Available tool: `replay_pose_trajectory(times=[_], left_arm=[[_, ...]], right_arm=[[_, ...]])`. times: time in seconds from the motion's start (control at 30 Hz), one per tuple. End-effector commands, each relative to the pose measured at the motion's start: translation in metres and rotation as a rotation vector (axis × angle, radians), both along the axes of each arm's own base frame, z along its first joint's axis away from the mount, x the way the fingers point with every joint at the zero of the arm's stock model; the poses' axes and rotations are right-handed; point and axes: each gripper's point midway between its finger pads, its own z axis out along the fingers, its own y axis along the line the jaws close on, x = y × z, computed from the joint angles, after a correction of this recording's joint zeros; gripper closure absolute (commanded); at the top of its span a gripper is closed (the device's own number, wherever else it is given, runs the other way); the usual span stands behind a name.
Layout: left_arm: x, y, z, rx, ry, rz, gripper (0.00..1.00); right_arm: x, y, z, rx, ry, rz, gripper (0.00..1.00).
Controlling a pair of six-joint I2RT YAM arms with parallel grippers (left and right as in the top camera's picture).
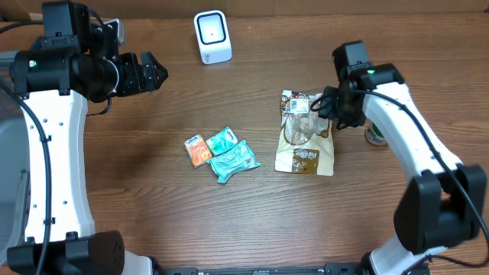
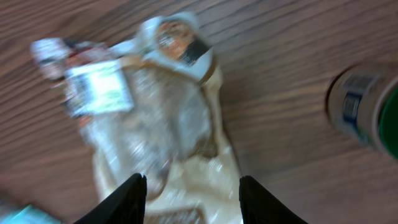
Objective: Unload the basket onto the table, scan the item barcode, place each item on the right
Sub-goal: 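Move the left gripper to the bag and grasp its labelled end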
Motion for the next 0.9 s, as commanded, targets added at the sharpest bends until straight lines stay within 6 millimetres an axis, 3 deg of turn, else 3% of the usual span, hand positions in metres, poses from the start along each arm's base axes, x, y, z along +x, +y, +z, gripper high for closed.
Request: replay_pose_trajectory(times=[0.0,0.17,0.3,0.57,0.87], left_arm=[[0.003,-0.007,-0.011,-0.006,0.037,-0.021,0.06],[0.007,-0.022,-0.026,-0.007,0.081,-0.062,0.07],[0.011,-0.033,-0.039,-0.008,0.113,-0.091,0.14],[0.014,-0.049,-0.052,-0.007,0.146,-0.129,0.22],[0.013,-0.055,-0.053,-0.012,0.151,-0.133,0.21]], right_arm=[[0.005,-0.025,-0.026,-0.140,0.022,-0.007,0.53],[0.010,-0.034,-0.055,-0.149,0.073,-0.013,0.53],[0.008,-0.030,-0.072,-0.126,0.115,0.001,0.54],[-0.004,0.016,-0.100,0.072,0.207,0.111,0.53],[-0.019,0.068,-0.100,0.159,0.234,0.168,0.53]])
